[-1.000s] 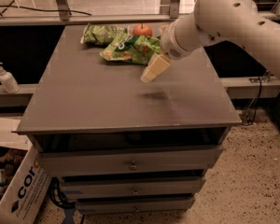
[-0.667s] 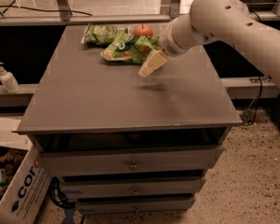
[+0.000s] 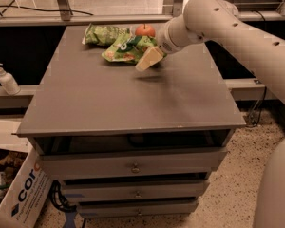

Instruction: Pick green rice chip bag

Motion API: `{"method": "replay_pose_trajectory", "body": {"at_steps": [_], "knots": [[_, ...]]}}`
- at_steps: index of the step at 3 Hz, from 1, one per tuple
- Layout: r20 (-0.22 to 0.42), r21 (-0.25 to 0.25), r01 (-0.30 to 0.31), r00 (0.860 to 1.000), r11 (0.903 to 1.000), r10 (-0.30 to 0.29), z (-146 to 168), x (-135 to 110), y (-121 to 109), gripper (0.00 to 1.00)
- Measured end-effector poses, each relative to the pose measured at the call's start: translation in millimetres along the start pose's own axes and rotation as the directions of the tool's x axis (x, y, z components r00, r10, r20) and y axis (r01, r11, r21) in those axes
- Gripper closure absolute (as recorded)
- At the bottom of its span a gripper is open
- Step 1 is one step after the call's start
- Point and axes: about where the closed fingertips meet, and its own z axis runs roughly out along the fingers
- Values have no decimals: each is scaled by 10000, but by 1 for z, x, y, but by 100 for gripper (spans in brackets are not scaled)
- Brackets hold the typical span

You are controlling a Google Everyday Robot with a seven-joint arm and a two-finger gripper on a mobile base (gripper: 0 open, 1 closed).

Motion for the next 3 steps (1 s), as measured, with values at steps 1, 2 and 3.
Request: {"method": "replay_pose_trajectory", "body": {"at_steps": [1,2,3], "knots": [[69,-84,-236,9997,9997,236,13,-6,0,18],[110,-192,-457,9989,9988,459,16,-11,0,41],[213,-332,-552,9982,9979,559,13,-13,2,64]]}}
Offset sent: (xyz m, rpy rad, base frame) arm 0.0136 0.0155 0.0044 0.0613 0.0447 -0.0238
